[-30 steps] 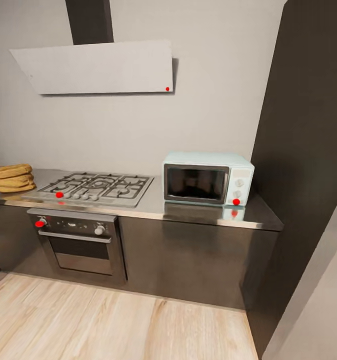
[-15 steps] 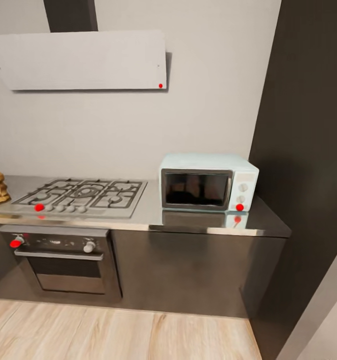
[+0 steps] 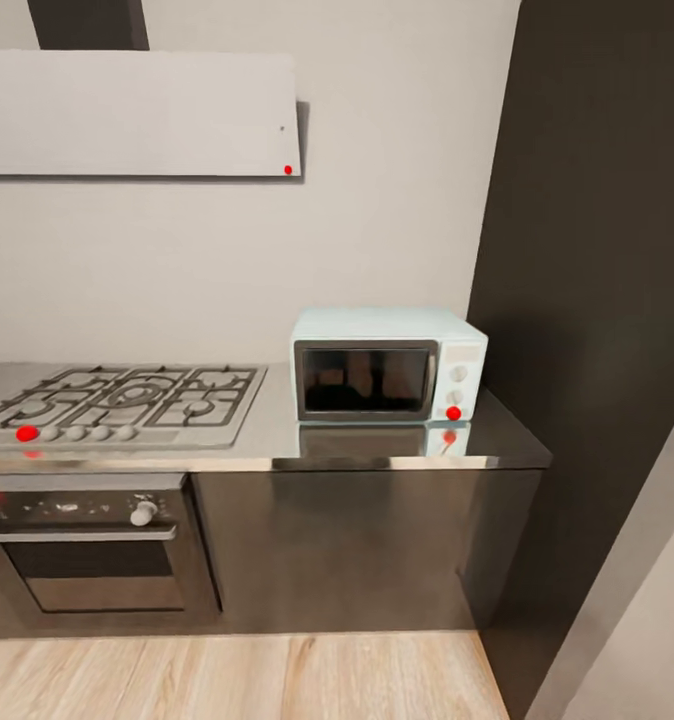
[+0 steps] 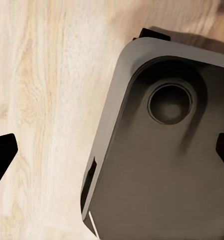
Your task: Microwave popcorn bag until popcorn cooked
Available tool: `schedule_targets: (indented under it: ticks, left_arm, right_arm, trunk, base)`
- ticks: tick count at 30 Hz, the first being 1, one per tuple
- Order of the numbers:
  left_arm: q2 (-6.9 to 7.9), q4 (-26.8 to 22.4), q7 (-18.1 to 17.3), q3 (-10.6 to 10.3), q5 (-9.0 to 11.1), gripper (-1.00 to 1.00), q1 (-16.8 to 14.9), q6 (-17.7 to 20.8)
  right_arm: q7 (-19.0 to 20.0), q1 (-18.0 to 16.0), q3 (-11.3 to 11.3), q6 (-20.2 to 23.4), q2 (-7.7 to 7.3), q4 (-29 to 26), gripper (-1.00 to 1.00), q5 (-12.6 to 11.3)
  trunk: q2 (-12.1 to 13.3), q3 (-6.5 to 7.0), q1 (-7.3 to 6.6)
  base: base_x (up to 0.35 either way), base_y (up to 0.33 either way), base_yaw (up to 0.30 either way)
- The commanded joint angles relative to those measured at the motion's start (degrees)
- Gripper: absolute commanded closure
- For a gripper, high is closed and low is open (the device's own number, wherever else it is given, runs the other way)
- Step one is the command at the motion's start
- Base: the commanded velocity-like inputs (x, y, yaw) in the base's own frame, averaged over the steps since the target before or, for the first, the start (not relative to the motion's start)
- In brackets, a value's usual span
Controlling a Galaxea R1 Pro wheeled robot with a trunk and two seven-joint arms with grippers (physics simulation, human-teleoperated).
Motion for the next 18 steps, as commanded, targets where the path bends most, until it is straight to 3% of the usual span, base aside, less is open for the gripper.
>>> schedule_targets:
  ticks: [1, 4, 5, 9, 15, 18]
  left_arm:
    - [-0.01, -0.01, 0.02, 0.19, 0.01, -1.00, -0.02, -0.04]
    - [-0.09, -0.01, 0.12, 0.29, 0.01, -1.00, -0.02, 0.23]
    - [-0.30, -0.01, 0.22, 0.14, 0.01, -1.00, -0.02, 0.38]
    - [-0.30, -0.01, 0.27, 0.36, 0.01, -1.00, -0.02, 0.41]
    - [-0.29, -0.01, 0.44, 0.36, 0.01, -1.00, -0.02, 0.43]
    - [-0.29, -0.01, 0.49, 0.36, 0.01, -1.00, -0.02, 0.47]
  right_arm:
    - [0.01, 0.01, -0.31, -0.14, 0.02, -0.05, -1.00, -0.02]
    - [0.01, 0.01, 0.05, -0.08, 0.02, -0.44, -1.00, 0.24]
    - [-0.02, 0.01, 0.35, -0.08, -0.04, -7.39, -1.00, 0.51]
    - [-0.03, 0.01, 0.41, -0.11, -0.09, -22.68, -1.00, 0.59]
    - [0.22, 0.01, 0.41, -0.35, -0.07, -39.43, -1.00, 0.34]
    - [0.26, 0.01, 0.91, -3.62, -0.07, -45.39, -1.00, 0.24]
  trunk:
    - [-0.02, -0.05, 0.01]
    - [-0.02, -0.05, 0.01]
    - [-0.02, -0.05, 0.01]
    - [-0.02, -0.05, 0.01]
    - [1.58, 0.67, -0.87]
    - [2.79, 1.21, -1.53]
  base:
    - [0.039, -0.031, -0.018]
    - [0.009, -0.007, -0.004]
    - [0.000, 0.000, 0.000]
    - [0.000, 0.000, 0.000]
    - [0.000, 0.000, 0.000]
    - [0.000, 0.000, 0.000]
